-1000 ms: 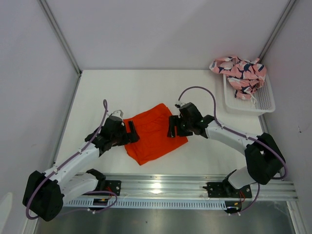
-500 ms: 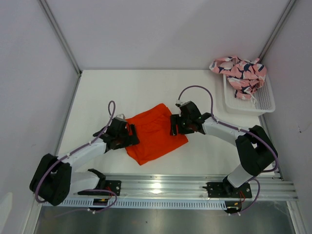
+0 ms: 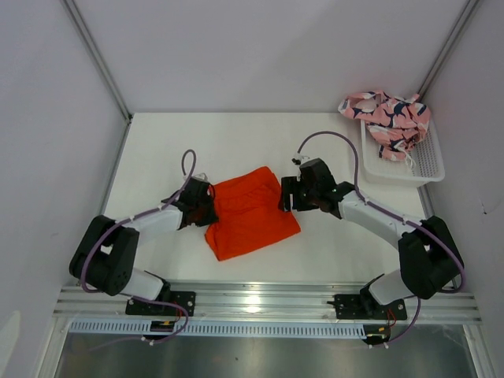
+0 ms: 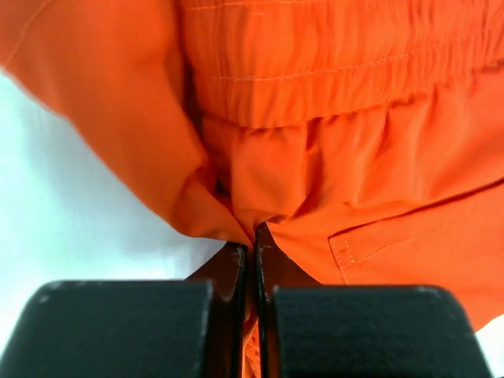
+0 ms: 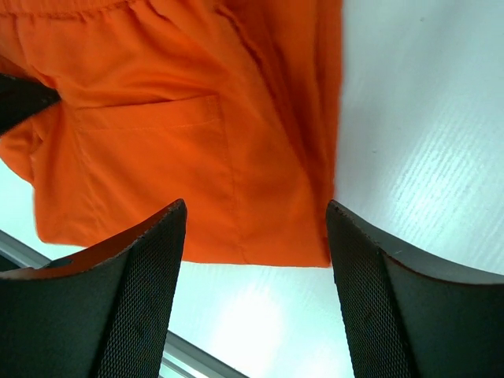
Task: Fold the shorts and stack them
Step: Neatly place the folded shorts to the corner
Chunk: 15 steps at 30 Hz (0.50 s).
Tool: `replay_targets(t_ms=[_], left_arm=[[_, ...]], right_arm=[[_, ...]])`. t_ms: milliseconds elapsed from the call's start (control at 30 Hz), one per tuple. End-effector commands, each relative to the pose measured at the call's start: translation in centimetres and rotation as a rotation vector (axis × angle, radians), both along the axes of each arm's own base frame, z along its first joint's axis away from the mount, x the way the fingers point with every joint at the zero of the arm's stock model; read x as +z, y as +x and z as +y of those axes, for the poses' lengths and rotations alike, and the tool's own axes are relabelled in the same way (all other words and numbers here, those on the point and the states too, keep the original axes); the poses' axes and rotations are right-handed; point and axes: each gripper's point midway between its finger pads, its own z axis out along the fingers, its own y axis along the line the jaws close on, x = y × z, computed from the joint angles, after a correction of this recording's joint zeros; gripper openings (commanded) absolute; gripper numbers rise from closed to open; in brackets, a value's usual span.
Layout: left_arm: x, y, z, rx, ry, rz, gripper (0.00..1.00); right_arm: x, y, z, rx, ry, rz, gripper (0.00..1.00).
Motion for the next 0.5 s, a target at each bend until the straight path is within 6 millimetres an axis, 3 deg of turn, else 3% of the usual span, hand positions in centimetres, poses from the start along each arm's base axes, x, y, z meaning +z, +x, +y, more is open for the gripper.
replay_targets(t_ms=[0,167,200,267,300,333,467], left_arm=[[-0.7,0.1,3.5,0.054,0.046,0.029,0.00],[2.3,1.3,9.7,0.214,0.086,-0.037,0.00],[2.7,1.4,11.0,0.258,0.126,-0.048,0.04],[3.6,1.5,11.2,0.278,0.125,-0.085,0.29],[3.6,1.3,11.5,0.282,0.137,-0.079,0.74],[3.8,1.4,11.9,0.293,0.158,-0.083,0.99],[4.1,1.1,12.2,0.322,0.163,-0.090,0.99]], right_arm=[[1.0,0.2,-0.7,-0.017,0.009,-0.039,0.73],[0.3,0.3,-0.3,0.002,0.024,-0.024,0.73],[-0.1,0.4,-0.1,0.010,0.024,-0.017,0.74],[-0.1,0.7,0.8,0.030,0.055,-0.016,0.74],[-0.1,0.8,1.3,0.045,0.072,-0.014,0.74],[-0.6,1.0,1.9,0.059,0.088,0.000,0.75],[-0.1,1.4,5.7,0.151,0.274,0.036,0.76]])
